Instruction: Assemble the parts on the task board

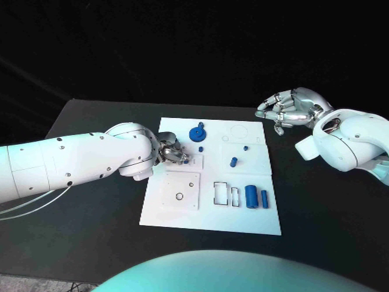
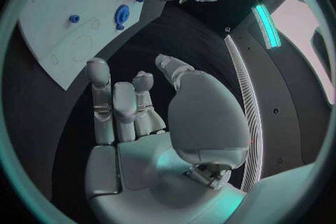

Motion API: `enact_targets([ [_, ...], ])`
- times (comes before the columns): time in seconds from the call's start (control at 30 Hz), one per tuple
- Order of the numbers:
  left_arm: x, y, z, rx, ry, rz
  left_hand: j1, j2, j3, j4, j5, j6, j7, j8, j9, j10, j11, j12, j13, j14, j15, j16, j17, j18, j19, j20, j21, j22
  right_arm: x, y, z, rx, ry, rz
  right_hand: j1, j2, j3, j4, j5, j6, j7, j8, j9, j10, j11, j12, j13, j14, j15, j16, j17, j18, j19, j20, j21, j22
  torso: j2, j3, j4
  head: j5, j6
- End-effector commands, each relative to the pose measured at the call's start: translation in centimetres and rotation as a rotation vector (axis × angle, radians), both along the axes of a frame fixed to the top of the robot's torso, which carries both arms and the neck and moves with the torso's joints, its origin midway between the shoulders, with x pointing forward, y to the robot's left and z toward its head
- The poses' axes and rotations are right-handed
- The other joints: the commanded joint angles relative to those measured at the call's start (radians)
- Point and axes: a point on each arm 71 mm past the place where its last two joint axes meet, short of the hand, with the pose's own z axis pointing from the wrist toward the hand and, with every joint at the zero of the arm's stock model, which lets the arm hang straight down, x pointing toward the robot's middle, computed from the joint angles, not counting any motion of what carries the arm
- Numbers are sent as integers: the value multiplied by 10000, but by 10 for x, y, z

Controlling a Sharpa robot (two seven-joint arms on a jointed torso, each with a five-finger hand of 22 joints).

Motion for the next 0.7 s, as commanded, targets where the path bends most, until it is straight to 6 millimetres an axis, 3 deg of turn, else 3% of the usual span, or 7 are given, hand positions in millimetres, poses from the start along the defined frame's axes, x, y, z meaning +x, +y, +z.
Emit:
enact_targets([
  [0.03,-1,-1,-1,-13,143,-21,-9,21,-145,38,-57,12,61,59,-19,6,-11,48,15,769,-22,-59,1726,-117,20,-65,20,5,0,1,0,-39,-8,143,-23,-54,-11,39,-67,-77,23,4,-9,-39,-3,-46,-3,-78,17,-31,-16,9,-65,-10,-64,0,2,-1,0,0,0],
  [0.47,-1,-1,1,-262,-11,65,136,-58,-884,416,-51,7,40,88,-98,15,-27,66,33,769,-34,-61,1730,-118,25,-78,16,20,0,1,-1,-44,5,146,-53,-64,-38,72,-123,-80,24,11,-9,-38,-1,-52,-8,-78,19,-26,-19,6,-61,-7,-46,20,2,-8,-3,-1,0],
  [0.63,3,-3,16,-796,-52,100,231,-93,-1033,436,-30,-5,37,97,-113,-2,-31,54,11,769,-36,-63,1729,-120,31,-86,22,36,0,0,-2,-53,19,132,-53,-64,-38,72,-123,-80,24,11,-9,-38,-1,-52,-8,-78,19,-26,-19,6,-61,-7,-46,20,2,-20,-9,-29,0],
  [0.7,5,-2,24,-993,-27,88,314,-93,-1086,425,-17,-31,44,91,-123,-42,-26,18,-44,769,-36,-62,1730,-124,37,-88,30,55,0,-1,-2,-63,24,104,-64,-64,-46,84,-133,-80,24,13,-9,-28,0,-41,5,-77,20,-22,-17,7,-66,-6,-52,16,-6,-6,-5,-34,0],
])
